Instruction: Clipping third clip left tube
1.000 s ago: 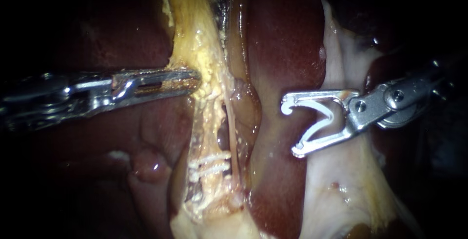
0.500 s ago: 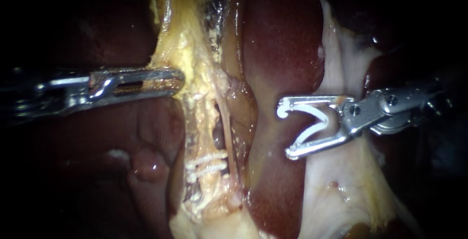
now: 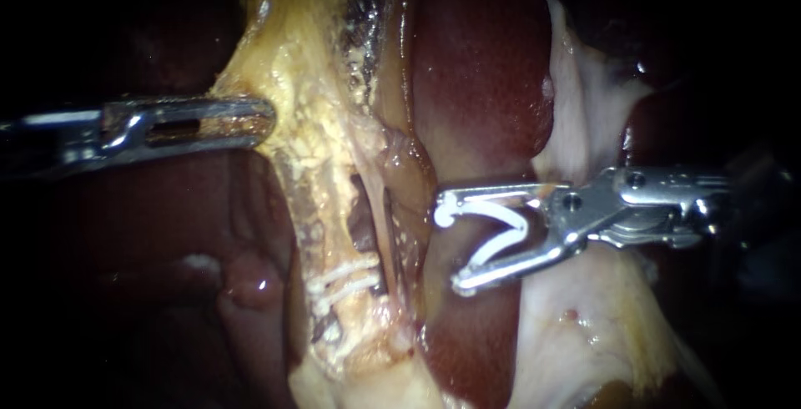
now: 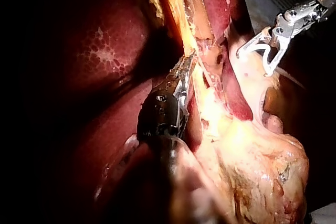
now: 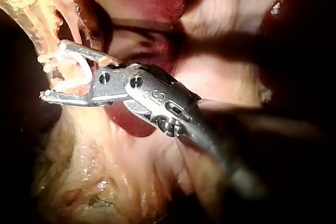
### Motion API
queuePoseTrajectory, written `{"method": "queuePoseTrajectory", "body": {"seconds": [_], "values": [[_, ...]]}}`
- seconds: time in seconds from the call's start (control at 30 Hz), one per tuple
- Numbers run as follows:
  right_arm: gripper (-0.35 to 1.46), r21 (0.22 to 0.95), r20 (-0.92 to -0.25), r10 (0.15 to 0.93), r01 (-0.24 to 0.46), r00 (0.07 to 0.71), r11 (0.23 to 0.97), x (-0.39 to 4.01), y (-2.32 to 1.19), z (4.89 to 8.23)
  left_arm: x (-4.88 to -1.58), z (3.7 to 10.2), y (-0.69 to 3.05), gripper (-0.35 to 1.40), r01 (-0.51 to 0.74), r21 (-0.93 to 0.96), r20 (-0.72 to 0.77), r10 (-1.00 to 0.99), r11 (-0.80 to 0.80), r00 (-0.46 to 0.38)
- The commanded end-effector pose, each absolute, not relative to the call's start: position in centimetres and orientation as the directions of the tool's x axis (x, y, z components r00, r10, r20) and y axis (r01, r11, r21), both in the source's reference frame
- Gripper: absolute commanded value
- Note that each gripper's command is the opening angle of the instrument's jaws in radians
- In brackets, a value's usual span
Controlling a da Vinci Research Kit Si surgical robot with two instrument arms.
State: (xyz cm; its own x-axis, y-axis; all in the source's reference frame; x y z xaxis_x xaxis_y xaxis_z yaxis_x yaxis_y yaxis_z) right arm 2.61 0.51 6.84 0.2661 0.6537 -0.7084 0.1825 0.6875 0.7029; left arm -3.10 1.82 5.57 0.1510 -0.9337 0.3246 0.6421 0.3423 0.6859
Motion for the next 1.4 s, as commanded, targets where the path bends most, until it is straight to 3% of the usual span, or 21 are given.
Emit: {"method": "queuePoseTrajectory", "body": {"seconds": [0.03,0.53,0.97,1.4], "values": [[0.58,0.710,-0.701,0.659,0.180,0.270,0.681,2.64,0.51,6.87,-3.09,5.57,1.82,-0.35,0.643,0.685,0.325,-0.934,0.343,0.151],[0.57,0.808,-0.584,0.731,0.164,0.353,0.567,3.07,0.38,7.40,-3.08,5.57,1.80,-0.35,0.643,0.685,0.326,-0.933,0.343,0.151],[0.57,0.807,-0.582,0.728,0.148,0.362,0.572,3.19,0.35,7.79,-3.08,5.55,1.78,-0.35,0.644,0.684,0.326,-0.933,0.343,0.151],[0.59,0.804,-0.585,0.725,0.143,0.363,0.577,3.40,0.27,7.95,-3.08,5.55,1.78,-0.35,0.644,0.684,0.326,-0.933,0.343,0.151]]}}
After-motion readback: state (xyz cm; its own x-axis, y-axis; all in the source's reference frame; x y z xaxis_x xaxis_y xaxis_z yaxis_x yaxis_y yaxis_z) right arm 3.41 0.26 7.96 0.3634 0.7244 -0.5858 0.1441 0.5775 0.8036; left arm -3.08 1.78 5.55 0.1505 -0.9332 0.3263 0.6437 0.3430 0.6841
